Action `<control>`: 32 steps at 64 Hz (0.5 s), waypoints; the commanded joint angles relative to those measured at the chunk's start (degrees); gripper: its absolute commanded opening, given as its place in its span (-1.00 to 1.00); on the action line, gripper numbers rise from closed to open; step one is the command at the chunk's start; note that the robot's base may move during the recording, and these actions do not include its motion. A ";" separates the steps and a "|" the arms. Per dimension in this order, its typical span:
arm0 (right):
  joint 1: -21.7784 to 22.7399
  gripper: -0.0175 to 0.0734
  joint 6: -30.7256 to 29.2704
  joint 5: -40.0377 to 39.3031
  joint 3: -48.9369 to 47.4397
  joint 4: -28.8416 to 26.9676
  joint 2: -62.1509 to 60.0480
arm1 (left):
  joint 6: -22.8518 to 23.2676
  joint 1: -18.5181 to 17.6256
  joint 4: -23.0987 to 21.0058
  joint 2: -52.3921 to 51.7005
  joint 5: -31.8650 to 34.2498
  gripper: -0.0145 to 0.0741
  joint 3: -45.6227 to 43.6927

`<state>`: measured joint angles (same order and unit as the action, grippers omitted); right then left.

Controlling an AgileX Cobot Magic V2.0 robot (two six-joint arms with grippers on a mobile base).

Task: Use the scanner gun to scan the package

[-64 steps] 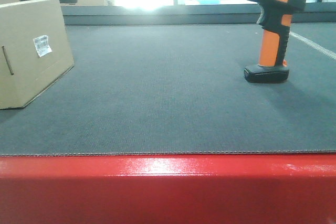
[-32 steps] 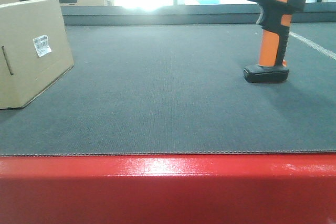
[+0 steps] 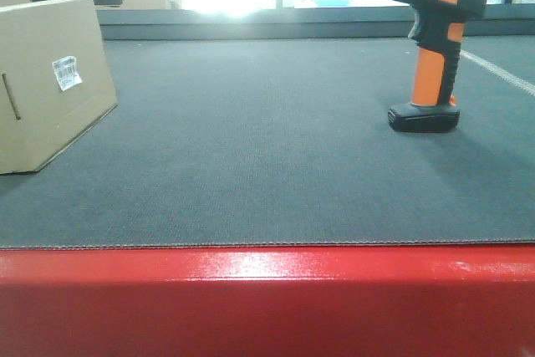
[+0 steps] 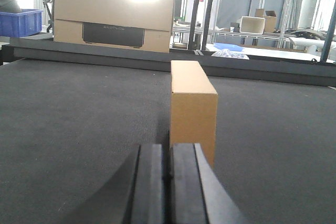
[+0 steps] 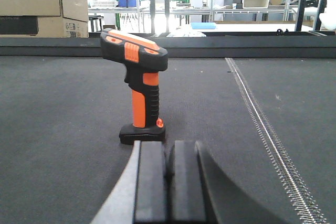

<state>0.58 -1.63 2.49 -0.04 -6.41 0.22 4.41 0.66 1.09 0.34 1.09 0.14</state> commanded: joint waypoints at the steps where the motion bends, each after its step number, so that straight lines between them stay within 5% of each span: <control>1: 0.35 -0.98 0.08 -0.88 0.04 -0.08 -0.22 | -0.18 0.25 0.36 -0.34 0.90 -0.92 -0.14; 32: 0.35 -0.98 0.08 -0.88 0.04 -0.08 -0.22 | -0.18 0.25 0.36 -0.34 0.90 -0.92 -0.14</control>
<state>0.58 -1.63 2.49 -0.04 -6.41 0.22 4.41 0.66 1.22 0.34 1.09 0.14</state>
